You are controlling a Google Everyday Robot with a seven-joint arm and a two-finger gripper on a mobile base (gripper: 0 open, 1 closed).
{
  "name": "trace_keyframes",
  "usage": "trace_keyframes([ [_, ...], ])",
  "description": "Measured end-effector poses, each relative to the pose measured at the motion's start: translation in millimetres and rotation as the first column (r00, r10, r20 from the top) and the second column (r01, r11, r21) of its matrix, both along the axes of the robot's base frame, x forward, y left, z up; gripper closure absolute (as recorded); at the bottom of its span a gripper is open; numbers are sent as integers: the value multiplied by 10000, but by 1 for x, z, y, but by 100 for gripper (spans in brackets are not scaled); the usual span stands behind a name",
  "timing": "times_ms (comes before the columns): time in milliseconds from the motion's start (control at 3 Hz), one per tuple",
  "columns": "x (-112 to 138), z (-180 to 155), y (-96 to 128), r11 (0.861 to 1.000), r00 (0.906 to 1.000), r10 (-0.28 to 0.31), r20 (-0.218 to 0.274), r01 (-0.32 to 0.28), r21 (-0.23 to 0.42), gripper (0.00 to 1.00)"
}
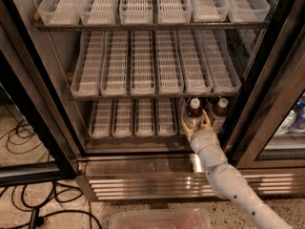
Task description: Pick blue plastic bottle from bottom shelf of fridge
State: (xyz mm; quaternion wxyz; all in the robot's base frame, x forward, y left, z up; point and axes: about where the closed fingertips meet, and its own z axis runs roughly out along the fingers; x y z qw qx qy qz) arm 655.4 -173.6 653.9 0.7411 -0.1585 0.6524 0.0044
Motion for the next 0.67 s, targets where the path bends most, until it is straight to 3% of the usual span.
trace_keyframes([
  [333,-3,4,-1,10000,10000,32,75,-33,94,100],
  [667,-29,39,0,9971,9978,495,445,-519,557,100],
])
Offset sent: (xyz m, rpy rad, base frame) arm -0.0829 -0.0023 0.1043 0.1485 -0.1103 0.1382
